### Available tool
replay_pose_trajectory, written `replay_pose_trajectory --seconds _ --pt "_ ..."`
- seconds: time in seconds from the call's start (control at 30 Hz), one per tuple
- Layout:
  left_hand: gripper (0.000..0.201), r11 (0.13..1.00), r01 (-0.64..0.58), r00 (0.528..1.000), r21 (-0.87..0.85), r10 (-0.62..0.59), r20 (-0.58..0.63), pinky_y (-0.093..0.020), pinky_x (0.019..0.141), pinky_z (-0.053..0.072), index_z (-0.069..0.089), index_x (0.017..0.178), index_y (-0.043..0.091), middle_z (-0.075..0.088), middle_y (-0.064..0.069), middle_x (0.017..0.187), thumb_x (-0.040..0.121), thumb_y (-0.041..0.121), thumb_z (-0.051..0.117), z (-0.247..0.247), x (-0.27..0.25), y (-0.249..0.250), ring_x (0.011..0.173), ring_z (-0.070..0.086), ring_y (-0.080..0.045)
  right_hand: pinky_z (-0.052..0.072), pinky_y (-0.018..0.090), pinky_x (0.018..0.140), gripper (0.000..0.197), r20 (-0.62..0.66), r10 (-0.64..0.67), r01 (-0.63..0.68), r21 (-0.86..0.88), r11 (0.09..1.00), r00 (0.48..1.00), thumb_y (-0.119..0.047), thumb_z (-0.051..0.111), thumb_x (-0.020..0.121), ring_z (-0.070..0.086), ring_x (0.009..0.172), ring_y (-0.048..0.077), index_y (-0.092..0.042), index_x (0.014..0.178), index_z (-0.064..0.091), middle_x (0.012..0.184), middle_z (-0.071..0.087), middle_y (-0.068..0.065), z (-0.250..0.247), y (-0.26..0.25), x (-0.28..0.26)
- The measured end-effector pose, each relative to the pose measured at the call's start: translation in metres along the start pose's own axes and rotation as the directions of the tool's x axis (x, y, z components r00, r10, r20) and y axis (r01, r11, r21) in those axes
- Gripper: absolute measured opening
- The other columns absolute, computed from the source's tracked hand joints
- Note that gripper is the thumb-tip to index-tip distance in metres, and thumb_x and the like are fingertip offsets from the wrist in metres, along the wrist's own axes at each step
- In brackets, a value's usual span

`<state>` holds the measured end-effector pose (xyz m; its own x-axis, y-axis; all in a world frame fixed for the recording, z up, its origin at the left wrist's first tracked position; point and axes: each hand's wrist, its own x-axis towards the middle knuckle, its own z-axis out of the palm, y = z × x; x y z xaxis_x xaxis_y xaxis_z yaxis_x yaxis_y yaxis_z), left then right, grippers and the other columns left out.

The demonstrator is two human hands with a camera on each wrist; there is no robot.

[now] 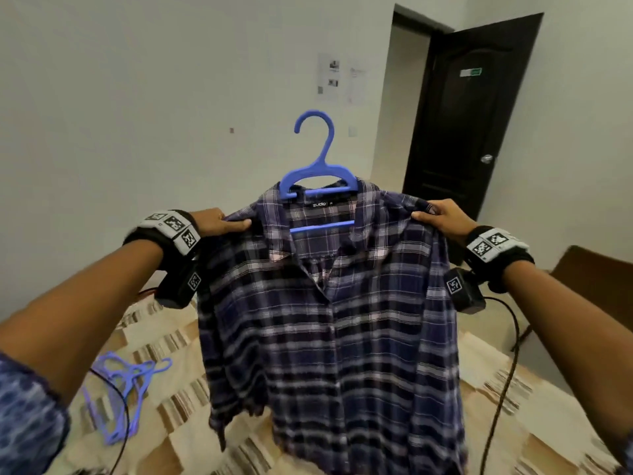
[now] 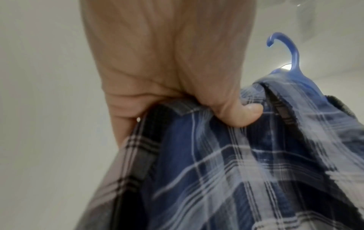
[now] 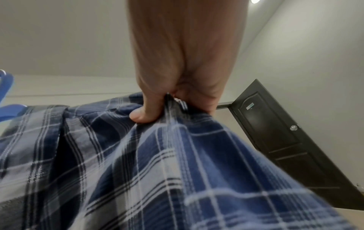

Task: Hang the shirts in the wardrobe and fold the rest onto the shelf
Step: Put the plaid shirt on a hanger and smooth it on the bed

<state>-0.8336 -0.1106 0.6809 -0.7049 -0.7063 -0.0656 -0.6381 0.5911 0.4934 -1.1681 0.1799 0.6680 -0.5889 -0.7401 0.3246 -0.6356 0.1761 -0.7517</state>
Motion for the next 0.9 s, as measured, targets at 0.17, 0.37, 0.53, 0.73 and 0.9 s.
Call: replay_pose_trajectory --seconds 0.17,0.37,0.53,0.73,0.9 --pt "0.073 0.999 -0.020 0.999 -0.043 0.018 -0.046 -0.025 0.060 0.042 0.061 0.063 0.011 0.062 -0.007 0.072 0.047 0.081 0.057 -0.008 -0.021 0.024 0.062 0.057 -0.016 0.049 0.020 0.063 0.028 -0.074 -0.011 0.012 0.012 1.000 0.997 -0.013 0.061 0.090 0.059 0.062 0.007 0.014 0.095 0.060 0.082 0.060 0.015 -0.018 0.012 0.007" --pt "0.083 0.992 -0.123 0.991 0.015 0.123 -0.059 -0.026 0.056 0.033 0.055 0.062 0.005 0.051 -0.007 0.061 0.043 0.085 0.063 -0.021 -0.032 0.036 0.059 0.047 -0.020 0.048 0.009 0.057 0.020 -0.078 -0.022 0.027 0.069 0.997 0.997 -0.003 0.057 0.090 0.061 0.061 0.004 0.007 0.107 0.060 0.087 0.062 0.013 -0.037 0.004 -0.012" --pt "0.031 0.956 -0.287 0.954 -0.059 0.280 -0.108 -0.024 0.053 0.030 0.056 0.062 0.001 0.047 0.003 0.050 0.079 0.021 0.073 -0.009 -0.031 0.006 0.050 0.043 -0.010 0.048 0.007 0.060 0.024 -0.092 -0.026 0.026 0.000 1.000 0.995 0.000 0.056 0.090 0.060 0.068 0.005 0.006 0.113 0.060 0.089 0.062 0.011 -0.026 0.004 -0.042" --pt "0.014 0.913 -0.358 0.926 -0.194 0.374 0.053 -0.022 0.065 0.047 0.069 0.091 -0.007 0.064 -0.010 0.076 0.080 0.002 0.069 0.023 -0.046 -0.042 0.074 0.057 -0.020 0.045 0.006 0.062 0.018 -0.095 0.037 -0.054 -0.182 0.982 0.995 -0.002 0.058 0.089 0.059 0.081 0.017 0.000 0.106 0.065 0.093 0.063 0.014 -0.012 0.001 -0.102" --pt "0.032 0.918 -0.310 0.920 -0.248 0.356 0.165 -0.035 0.068 0.043 0.064 0.095 -0.018 0.059 -0.018 0.080 0.086 0.012 0.064 0.026 -0.071 -0.072 0.075 0.054 -0.025 0.037 0.002 0.050 0.026 -0.091 0.164 -0.182 -0.245 0.952 0.982 -0.011 0.056 0.093 0.055 0.051 -0.009 -0.021 0.069 0.058 0.048 0.060 -0.021 0.003 -0.029 -0.175"
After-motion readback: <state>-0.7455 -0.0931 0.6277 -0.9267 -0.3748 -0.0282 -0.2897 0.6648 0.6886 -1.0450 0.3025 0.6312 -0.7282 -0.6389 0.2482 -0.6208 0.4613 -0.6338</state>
